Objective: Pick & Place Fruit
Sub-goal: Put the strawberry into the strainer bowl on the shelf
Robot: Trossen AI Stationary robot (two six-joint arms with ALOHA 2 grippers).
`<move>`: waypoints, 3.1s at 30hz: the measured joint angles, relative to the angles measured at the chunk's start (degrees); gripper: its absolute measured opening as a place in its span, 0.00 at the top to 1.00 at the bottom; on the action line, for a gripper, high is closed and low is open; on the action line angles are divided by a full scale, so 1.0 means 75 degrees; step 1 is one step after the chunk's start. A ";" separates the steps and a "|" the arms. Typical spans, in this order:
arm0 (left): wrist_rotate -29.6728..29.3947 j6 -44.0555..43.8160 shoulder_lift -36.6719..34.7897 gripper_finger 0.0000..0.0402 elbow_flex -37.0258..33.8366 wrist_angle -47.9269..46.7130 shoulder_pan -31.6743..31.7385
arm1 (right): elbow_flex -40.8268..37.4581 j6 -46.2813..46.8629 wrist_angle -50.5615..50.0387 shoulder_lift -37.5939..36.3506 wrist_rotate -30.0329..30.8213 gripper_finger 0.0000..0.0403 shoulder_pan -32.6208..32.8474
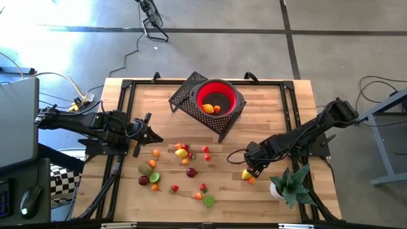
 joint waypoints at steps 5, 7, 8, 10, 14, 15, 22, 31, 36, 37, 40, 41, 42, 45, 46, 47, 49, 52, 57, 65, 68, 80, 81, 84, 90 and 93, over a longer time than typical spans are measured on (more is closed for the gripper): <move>0.0001 0.0000 0.0001 0.95 0.0000 0.0000 0.0000 | 0.0000 -0.0003 -0.0037 0.0000 -0.0033 0.60 0.0078; 0.0001 0.0000 0.0002 0.95 0.0000 -0.0001 0.0002 | 0.0000 -0.0003 -0.0030 0.0000 0.0022 0.60 0.0096; 0.0001 0.0000 0.0002 0.95 0.0000 -0.0001 0.0001 | 0.0000 -0.0003 -0.0030 0.0000 0.0032 0.60 0.0094; 0.0002 0.0000 0.0000 0.95 0.0000 0.0000 0.0002 | 0.0000 -0.0003 -0.0029 0.0000 0.0068 0.60 0.0092; 0.0002 0.0000 0.0000 0.95 0.0000 -0.0002 0.0002 | 0.0000 -0.0003 -0.0007 0.0003 0.0092 0.60 0.0090; -0.0001 0.0000 0.0000 0.95 0.0000 0.0000 0.0001 | 0.0000 -0.0005 0.0004 0.0003 0.0142 0.60 0.0090; -0.0001 0.0003 0.0003 0.95 0.0000 0.0000 0.0000 | 0.0000 -0.0009 0.0005 0.0003 0.0194 0.60 0.0214; 0.0002 0.0003 0.0000 0.95 0.0000 0.0000 0.0002 | 0.0000 0.0014 0.0071 0.0003 0.0470 0.60 0.0385; 0.0002 0.0003 0.0001 0.95 0.0000 -0.0001 0.0000 | 0.0000 0.0017 0.0075 0.0003 0.0481 0.60 0.0382; 0.0000 0.0003 0.0001 0.95 0.0000 -0.0001 0.0002 | 0.0000 0.0020 0.0075 0.0003 0.0511 0.60 0.0385; 0.0000 0.0003 0.0002 0.95 0.0000 0.0000 0.0001 | 0.0000 0.0022 0.0077 0.0003 0.0535 0.60 0.0385; 0.0002 0.0003 0.0000 0.95 0.0000 0.0000 -0.0001 | 0.0000 0.0023 0.0078 0.0003 0.0534 0.60 0.0385; -0.0001 0.0003 0.0000 0.95 0.0000 0.0000 -0.0001 | 0.0000 0.0021 0.0078 0.0003 0.0529 0.60 0.0385; -0.0001 0.0003 0.0002 0.95 0.0000 -0.0001 0.0002 | 0.0000 0.0022 0.0078 0.0003 0.0509 0.60 0.0385; 0.0001 0.0003 0.0001 0.95 0.0000 0.0000 -0.0001 | 0.0000 0.0023 0.0078 0.0003 0.0509 0.60 0.0385; 0.0001 0.0003 0.0001 0.95 0.0000 0.0000 0.0000 | 0.0000 0.0023 0.0078 0.0003 0.0512 0.60 0.0385; 0.0002 0.0003 0.0000 0.95 0.0000 -0.0003 -0.0001 | 0.0000 0.0022 0.0078 0.0003 0.0530 0.60 0.0385; -0.0001 0.0002 0.0002 0.95 0.0000 -0.0001 0.0000 | -0.0034 0.0025 0.0135 0.0003 0.0506 0.60 0.0385; 0.0002 0.0001 0.0001 0.95 0.0000 -0.0002 0.0001 | -0.0434 0.0220 0.0338 0.0006 0.0280 0.60 0.0428; 0.0002 0.0003 0.0003 0.95 0.0000 -0.0003 0.0002 | -0.0458 0.0149 0.0888 0.0006 0.0416 0.60 0.0437; -0.0001 0.0003 0.0000 0.95 0.0000 -0.0003 0.0002 | -0.0458 0.0143 0.0848 0.0006 0.0494 0.60 0.0437; 0.0000 0.0003 0.0000 0.95 0.0000 0.0000 0.0001 | -0.0463 0.0142 0.0754 0.0006 0.0795 0.61 0.0437; 0.0001 0.0003 0.0001 0.95 0.0000 -0.0002 0.0002 | -0.0463 0.0140 0.0757 0.0006 0.0793 0.62 0.0437; 0.0000 0.0003 0.0000 0.95 -0.0001 -0.0003 0.0002 | -0.0463 0.0140 0.0760 0.0006 0.0774 0.67 0.0437; 0.0000 0.0003 0.0000 0.95 -0.0002 0.0000 0.0000 | -0.0463 0.0207 0.0765 0.0006 0.0397 0.76 0.0437; 0.0001 0.0003 0.0001 0.95 0.0000 0.0000 0.0001 | -0.0463 0.0216 0.0766 0.0006 0.0258 0.77 0.0437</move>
